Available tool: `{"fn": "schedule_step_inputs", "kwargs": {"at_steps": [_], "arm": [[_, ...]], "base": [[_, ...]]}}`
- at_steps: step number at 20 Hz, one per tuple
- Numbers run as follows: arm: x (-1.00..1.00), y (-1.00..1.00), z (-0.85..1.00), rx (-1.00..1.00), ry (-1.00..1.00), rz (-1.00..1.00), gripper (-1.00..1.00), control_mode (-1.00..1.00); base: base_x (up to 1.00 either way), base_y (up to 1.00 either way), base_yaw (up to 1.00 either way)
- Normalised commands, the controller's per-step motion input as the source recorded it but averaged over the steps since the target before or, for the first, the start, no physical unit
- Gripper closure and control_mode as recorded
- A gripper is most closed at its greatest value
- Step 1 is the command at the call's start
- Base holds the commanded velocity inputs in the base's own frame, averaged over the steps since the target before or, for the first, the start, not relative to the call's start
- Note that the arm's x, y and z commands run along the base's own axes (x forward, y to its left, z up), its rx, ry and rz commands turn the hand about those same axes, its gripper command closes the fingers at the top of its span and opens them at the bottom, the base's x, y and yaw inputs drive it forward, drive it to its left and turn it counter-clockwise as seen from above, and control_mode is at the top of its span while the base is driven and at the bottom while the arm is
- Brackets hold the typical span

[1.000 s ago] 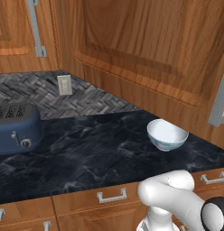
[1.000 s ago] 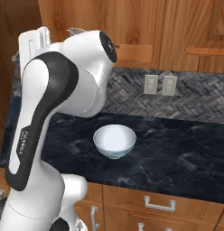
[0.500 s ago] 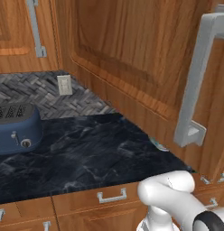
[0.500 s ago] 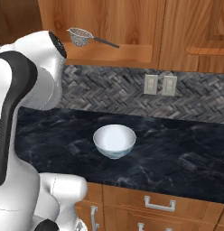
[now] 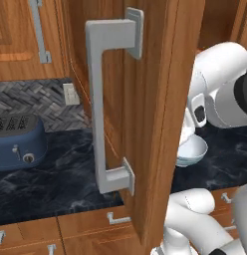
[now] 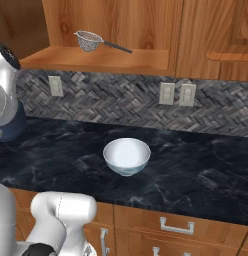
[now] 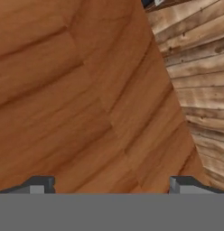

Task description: Open the cabinet and setup a tea strainer by placing it in the bowl upright.

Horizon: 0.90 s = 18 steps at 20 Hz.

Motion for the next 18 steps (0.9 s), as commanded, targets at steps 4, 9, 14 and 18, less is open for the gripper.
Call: {"fn": "schedule_step_inputs", "kwargs": {"at_steps": [4,9,14,18], "arm": [[-0.01,0.68,-0.03,0.00,0.00,0.00,-1.00,-1.00],[0.00,0.39,-0.02,0.00,0.00,0.00,-1.00,-1.00],[0.00,0.33,-0.02,0.00,0.00,0.00,-1.00,-1.00],[0.09,-0.10,-0.06,-0.07,0.00,-0.15,-1.00,-1.00]], "base": [[0.00,0.00,0.00],[0.00,0.00,0.00],[0.00,0.00,0.00],[0.00,0.00,0.00]]}}
